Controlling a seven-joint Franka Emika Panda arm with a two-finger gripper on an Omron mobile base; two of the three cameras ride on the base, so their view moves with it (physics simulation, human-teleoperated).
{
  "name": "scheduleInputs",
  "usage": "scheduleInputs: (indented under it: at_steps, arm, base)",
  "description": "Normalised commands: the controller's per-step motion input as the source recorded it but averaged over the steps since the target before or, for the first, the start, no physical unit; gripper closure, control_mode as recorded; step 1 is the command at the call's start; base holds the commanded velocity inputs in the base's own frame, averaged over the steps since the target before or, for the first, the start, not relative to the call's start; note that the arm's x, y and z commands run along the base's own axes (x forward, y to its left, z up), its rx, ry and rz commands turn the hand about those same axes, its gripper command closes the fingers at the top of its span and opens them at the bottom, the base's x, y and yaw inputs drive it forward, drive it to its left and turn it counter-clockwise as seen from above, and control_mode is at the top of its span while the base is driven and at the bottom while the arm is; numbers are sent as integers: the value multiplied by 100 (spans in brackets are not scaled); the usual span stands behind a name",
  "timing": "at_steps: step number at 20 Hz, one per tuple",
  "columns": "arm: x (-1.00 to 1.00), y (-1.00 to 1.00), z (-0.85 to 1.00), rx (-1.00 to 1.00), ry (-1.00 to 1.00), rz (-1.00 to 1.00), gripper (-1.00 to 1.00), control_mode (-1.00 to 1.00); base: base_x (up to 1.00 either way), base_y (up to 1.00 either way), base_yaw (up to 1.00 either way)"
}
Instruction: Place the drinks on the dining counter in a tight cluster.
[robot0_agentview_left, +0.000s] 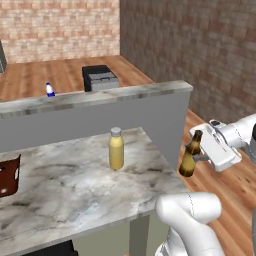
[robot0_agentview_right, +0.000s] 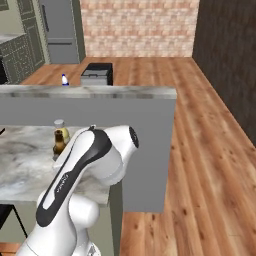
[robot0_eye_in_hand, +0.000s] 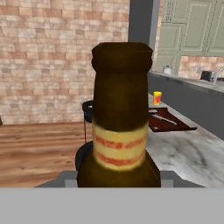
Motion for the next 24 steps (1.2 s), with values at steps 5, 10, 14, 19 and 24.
scheduleInputs:
  at_steps: [5, 10, 14, 19, 24]
  arm:
    - [0, 0, 0, 0, 0, 0, 100, 100]
    - [11, 0, 0, 0, 0, 2, 100, -100]
    - [90, 0, 0, 0, 5, 18, 100, -100]
    - [79, 0, -1, -1, 3, 14, 100, -100]
    - [58, 1, -20, -2, 0, 0, 100, -100]
  base:
    - [0, 0, 0]
    - [18, 0, 2]
    - [0, 0, 0]
    - [0, 0, 0]
    - [0, 0, 0]
